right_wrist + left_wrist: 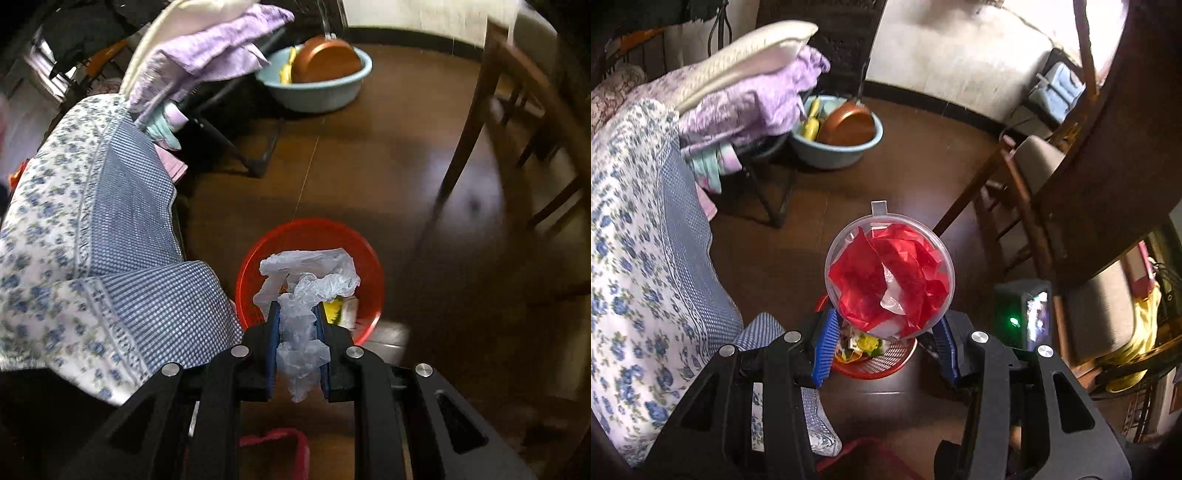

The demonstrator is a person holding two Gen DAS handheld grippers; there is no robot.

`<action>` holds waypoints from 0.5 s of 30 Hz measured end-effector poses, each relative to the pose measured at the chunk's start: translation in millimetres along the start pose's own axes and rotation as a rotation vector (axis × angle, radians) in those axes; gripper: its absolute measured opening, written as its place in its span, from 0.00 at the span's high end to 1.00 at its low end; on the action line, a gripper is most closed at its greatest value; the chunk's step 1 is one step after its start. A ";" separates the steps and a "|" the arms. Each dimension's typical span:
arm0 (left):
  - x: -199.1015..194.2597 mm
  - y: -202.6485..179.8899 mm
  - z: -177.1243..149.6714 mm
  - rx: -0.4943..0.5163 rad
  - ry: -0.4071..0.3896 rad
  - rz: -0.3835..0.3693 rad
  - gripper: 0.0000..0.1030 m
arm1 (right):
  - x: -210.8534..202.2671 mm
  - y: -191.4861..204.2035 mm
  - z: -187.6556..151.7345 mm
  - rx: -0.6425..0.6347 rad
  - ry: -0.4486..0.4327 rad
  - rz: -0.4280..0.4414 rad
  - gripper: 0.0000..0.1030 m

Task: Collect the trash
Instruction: 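Carry the plastic bag and red-filled cup with both tools over the wastebasket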

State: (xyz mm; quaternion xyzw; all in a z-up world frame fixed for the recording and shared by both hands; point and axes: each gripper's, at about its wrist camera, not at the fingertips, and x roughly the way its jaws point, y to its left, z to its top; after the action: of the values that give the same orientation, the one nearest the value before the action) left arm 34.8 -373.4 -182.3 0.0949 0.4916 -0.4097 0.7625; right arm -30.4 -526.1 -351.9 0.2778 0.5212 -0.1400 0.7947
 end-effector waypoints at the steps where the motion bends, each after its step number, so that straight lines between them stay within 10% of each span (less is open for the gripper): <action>1: 4.4 2.4 0.1 -0.005 0.009 0.002 0.55 | 11.2 0.0 1.4 -0.005 0.007 -0.004 0.78; 4: 16.6 6.3 0.8 -0.010 0.031 0.013 0.55 | 30.8 -0.3 5.1 -0.030 -0.002 -0.018 0.55; 15: 73.0 1.7 -0.6 0.013 0.150 0.033 0.55 | 17.7 -35.9 -13.2 -0.005 0.016 -0.087 0.53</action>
State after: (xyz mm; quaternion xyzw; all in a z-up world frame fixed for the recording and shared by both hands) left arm 48.7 -410.8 -243.5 0.1384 0.5428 -0.3921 0.7297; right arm -51.3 -546.1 -382.5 0.2540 0.5395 -0.1706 0.7844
